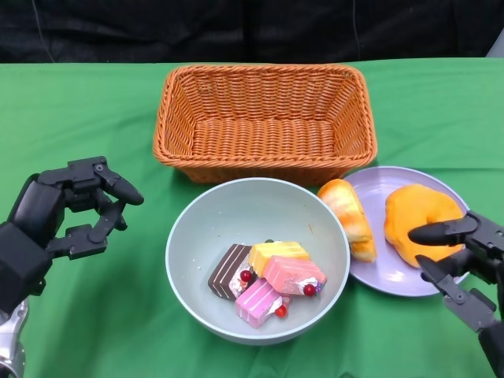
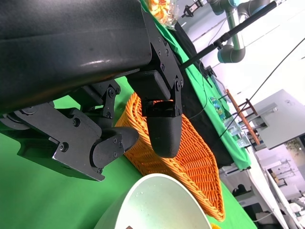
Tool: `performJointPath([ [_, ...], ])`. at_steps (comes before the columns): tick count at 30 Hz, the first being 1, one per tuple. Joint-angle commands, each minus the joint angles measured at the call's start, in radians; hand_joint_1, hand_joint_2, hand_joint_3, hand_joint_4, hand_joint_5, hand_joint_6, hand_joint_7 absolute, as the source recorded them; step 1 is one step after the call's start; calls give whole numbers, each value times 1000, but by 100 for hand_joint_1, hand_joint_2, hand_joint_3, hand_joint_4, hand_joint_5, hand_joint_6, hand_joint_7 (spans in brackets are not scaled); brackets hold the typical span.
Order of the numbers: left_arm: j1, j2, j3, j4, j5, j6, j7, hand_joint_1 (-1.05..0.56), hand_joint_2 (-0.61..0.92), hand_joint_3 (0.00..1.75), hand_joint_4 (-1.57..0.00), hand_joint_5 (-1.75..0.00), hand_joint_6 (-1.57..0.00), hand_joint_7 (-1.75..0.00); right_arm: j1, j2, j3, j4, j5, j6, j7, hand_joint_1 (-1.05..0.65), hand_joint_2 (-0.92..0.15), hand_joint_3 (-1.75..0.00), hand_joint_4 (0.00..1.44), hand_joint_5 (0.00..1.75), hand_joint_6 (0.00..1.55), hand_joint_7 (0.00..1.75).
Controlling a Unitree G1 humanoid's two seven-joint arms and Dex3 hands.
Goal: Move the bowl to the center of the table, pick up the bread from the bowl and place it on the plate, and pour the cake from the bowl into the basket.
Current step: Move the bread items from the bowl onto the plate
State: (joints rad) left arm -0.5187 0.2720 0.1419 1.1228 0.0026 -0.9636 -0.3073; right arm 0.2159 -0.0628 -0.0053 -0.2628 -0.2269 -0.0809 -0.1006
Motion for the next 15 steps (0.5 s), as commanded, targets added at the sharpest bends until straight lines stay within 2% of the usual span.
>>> performJointPath([
  [1, 6, 20, -1, -9, 2, -2, 13, 0, 63, 89, -84, -131, -86, -100, -23, -24, -1, -12, -19, 52, 21, -22, -92, -7, 58, 62, 64, 24],
  [3, 6, 19, -2, -10, 1, -3, 12, 0, 63, 88, -84, -131, -86, -100, -31, -32, 5, -21, -42, 93, 32, -33, -92, -6, 54, 48, 60, 12],
  [5, 6, 18, -3, -10, 1, -4, 12, 1, 64, 88, -85, -131, -86, -100, -50, -44, 15, -18, -65, 127, 44, -36, -92, -6, 54, 44, 59, 9],
  [7, 7, 17, -4, -9, -1, -6, 8, 0, 64, 88, -85, -132, -86, -101, -81, -61, 31, -4, -99, 163, 58, -48, -92, -7, 48, 36, 49, 3],
  [15, 10, 17, -10, -11, 2, -5, 18, 0, 64, 89, -84, -131, -86, -100, -182, -85, 84, 35, -200, 305, 84, -64, -92, -10, 43, 24, 38, 0],
])
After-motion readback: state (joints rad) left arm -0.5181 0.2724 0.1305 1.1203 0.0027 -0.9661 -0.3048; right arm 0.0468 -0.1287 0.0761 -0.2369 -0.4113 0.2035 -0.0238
